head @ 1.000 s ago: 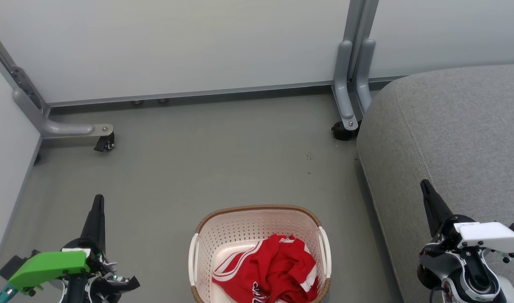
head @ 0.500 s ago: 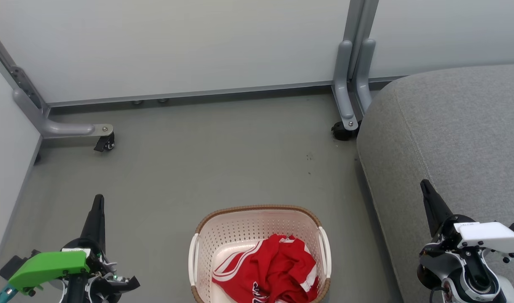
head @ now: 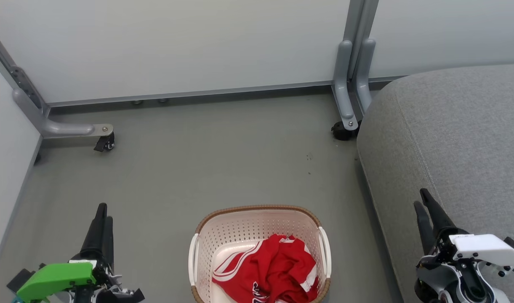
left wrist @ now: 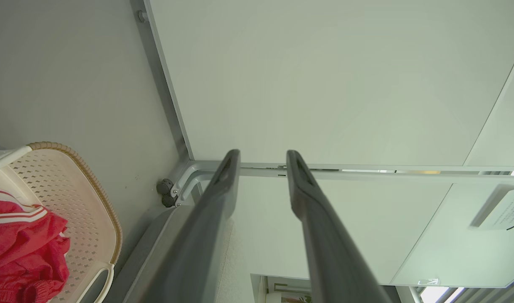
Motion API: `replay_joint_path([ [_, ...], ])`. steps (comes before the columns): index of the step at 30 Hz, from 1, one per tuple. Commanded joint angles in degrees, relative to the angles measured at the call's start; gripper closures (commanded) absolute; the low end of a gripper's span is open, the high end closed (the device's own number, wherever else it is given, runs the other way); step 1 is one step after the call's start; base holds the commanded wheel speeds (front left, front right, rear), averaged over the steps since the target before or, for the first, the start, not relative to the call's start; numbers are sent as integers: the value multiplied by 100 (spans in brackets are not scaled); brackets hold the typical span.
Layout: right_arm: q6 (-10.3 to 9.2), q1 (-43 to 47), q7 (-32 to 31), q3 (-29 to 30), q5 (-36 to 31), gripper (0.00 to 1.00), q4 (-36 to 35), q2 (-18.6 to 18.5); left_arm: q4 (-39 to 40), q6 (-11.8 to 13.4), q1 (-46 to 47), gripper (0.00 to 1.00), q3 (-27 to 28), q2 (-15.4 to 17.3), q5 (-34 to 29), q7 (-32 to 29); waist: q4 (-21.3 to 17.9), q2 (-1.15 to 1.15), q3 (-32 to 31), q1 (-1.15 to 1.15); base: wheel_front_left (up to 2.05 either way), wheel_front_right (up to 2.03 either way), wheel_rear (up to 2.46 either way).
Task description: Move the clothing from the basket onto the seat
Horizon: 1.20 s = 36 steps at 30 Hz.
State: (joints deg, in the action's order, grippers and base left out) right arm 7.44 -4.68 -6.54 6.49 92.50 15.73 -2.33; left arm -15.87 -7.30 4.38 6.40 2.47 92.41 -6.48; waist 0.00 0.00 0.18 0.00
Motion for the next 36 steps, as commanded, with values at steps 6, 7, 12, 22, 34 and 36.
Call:
replay_joint_path([
  [6,0,13,168,-133,-140,0,-69,-13,51,-2,12,0,-144,5,-118,169,-4,0,-7,0,0,0,0],
  [7,0,12,201,-154,-219,0,-75,-18,62,-2,12,0,-144,6,-190,201,-5,0,-8,0,0,0,0],
  [12,1,15,336,-202,-817,0,-141,-22,147,17,9,0,-130,10,-1009,335,-10,0,-8,0,0,0,0],
  [22,2,90,597,-402,-2481,0,-401,-62,530,257,-66,0,-449,30,-2613,593,-11,0,-1,0,0,0,0],
  [34,2,138,864,-658,-3750,0,-607,-113,693,557,-94,0,-886,139,-3768,862,-15,0,4,0,0,0,0],
  [36,2,139,906,-696,-3935,0,-644,-125,705,585,-96,0,-944,148,-3914,902,-14,0,6,0,0,0,0],
])
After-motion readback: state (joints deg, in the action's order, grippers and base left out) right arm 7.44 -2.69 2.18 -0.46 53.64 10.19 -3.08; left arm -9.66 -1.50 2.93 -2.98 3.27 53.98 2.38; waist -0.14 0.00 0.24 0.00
